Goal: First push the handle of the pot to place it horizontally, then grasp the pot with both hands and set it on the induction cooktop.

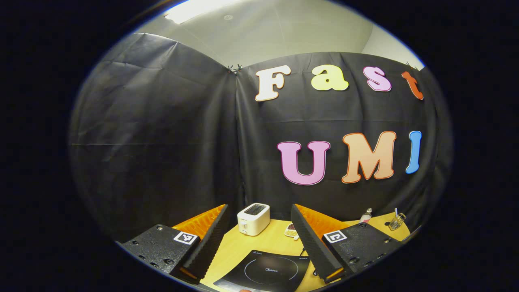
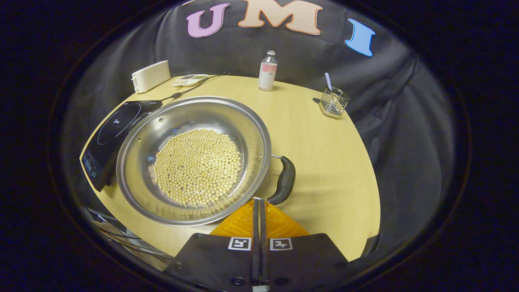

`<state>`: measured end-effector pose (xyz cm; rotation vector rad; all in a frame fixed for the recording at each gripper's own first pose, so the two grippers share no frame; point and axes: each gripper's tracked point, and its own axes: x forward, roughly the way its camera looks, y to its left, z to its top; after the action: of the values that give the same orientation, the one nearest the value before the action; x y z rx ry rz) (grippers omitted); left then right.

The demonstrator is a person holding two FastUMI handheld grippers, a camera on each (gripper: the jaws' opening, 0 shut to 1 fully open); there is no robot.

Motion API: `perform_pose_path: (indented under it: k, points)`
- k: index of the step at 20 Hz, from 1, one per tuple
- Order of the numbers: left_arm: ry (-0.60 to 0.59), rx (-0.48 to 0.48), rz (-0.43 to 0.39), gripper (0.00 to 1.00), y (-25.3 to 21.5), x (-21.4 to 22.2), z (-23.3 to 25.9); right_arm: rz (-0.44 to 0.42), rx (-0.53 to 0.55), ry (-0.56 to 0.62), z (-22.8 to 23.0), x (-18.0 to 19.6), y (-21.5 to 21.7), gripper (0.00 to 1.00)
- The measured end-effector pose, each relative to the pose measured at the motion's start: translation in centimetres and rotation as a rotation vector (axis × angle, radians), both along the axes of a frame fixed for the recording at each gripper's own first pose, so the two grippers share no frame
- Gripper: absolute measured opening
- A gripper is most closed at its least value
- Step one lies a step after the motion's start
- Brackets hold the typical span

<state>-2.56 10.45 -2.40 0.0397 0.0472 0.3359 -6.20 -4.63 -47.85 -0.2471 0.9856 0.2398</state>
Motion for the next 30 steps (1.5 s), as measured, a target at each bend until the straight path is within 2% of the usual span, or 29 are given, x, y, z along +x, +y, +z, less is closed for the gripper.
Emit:
perform_pose_path:
  k: [3,8,12,22,30]
  points:
    - [0.007,0.007,0.017,0.97,0.6,-0.3,-0.1,0.000,-0.006,-0.004,-0.1,1.0,-0.2,0.00]
    - [0.019,0.016,0.033,0.97,1.0,-0.4,-0.4,0.007,-0.003,-0.004,-0.3,1.7,-0.3,0.03]
    - [0.024,0.015,0.019,0.97,0.5,0.2,-0.5,0.015,-0.006,-0.007,-0.3,1.6,-0.3,0.01]
    - [0.045,0.006,-0.047,0.97,-1.4,1.8,-1.4,-0.006,-0.005,-0.021,0.5,1.4,-1.2,0.03]
    - [0.120,-0.107,-0.171,0.99,-5.3,3.8,-5.7,-0.050,0.082,-0.143,5.4,3.9,-0.9,0.04]
